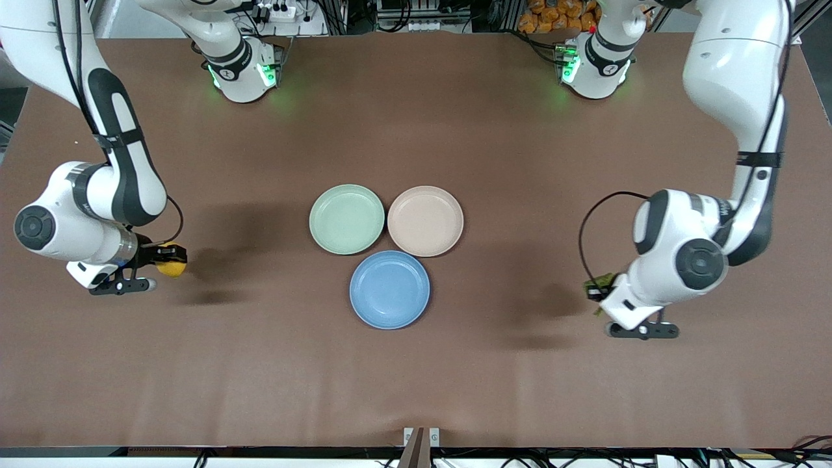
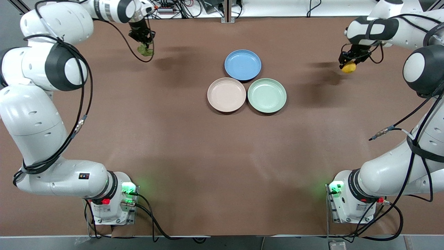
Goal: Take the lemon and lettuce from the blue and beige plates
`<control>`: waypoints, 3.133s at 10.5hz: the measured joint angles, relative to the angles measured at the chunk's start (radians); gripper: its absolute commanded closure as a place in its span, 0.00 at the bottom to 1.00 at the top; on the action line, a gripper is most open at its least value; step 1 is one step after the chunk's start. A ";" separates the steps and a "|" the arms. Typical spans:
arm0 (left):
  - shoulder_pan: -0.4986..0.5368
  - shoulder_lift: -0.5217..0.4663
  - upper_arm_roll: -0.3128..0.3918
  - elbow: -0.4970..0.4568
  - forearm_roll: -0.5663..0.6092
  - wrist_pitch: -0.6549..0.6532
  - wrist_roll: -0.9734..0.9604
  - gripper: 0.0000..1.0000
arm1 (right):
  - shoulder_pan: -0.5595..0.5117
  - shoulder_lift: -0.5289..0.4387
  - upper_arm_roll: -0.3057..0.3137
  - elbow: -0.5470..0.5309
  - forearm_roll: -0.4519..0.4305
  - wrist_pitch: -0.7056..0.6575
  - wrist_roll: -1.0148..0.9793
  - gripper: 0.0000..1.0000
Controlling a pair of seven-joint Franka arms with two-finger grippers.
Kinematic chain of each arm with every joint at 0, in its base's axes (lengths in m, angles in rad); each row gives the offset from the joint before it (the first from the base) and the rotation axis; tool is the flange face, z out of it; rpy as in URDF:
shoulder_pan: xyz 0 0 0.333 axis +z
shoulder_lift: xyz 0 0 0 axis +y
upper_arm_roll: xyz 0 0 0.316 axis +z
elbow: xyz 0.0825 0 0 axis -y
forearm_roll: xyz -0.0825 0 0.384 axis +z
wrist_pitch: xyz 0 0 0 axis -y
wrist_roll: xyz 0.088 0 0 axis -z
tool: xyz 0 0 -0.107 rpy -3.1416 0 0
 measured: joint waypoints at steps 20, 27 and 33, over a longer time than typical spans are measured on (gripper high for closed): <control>0.030 -0.471 -0.059 -0.647 -0.052 0.252 -0.144 0.00 | 0.003 -0.110 -0.055 0.173 0.044 -0.350 0.007 0.00; 0.030 -0.584 -0.073 -0.659 -0.056 0.258 -0.140 0.00 | -0.016 -0.327 -0.084 0.185 0.043 -0.558 0.033 0.00; 0.030 -0.641 -0.076 -0.541 -0.056 0.075 -0.114 0.00 | -0.024 -0.343 -0.056 0.377 -0.011 -0.714 0.034 0.00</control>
